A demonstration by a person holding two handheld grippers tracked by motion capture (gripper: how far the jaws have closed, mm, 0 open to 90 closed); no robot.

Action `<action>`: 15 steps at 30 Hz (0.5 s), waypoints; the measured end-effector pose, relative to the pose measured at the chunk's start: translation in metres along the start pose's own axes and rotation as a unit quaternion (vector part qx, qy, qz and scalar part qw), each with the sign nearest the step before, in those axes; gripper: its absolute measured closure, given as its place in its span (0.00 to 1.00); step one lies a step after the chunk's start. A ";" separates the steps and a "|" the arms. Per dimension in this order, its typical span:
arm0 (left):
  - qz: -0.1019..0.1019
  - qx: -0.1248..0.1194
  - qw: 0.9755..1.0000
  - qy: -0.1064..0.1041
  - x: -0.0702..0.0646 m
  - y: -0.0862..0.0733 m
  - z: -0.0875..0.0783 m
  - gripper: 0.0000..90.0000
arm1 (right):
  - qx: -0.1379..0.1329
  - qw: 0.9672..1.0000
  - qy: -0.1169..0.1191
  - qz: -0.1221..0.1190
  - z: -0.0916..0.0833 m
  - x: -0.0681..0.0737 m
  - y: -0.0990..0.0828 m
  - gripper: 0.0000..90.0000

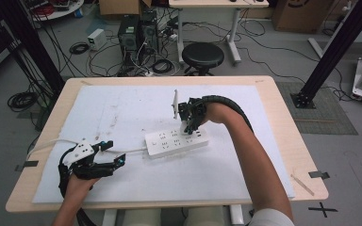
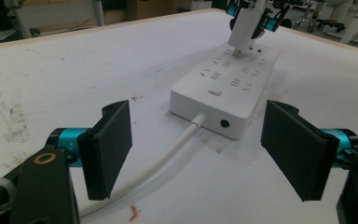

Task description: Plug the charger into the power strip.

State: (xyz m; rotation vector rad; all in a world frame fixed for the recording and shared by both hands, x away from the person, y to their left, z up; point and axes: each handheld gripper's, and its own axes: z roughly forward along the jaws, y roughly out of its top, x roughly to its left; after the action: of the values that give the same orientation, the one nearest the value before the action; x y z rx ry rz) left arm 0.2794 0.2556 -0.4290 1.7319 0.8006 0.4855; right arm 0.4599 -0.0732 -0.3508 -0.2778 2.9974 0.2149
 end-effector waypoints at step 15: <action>-0.006 -0.004 1.000 0.000 0.000 -0.002 0.000 0.27 | 0.044 0.999 0.005 -0.015 0.008 0.000 0.016 0.71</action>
State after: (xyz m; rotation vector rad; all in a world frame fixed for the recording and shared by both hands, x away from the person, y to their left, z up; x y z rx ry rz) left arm 0.2790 0.2564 -0.4305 1.7181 0.8072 0.4798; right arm 0.4581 -0.0564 -0.3562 -0.3151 2.9995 0.0785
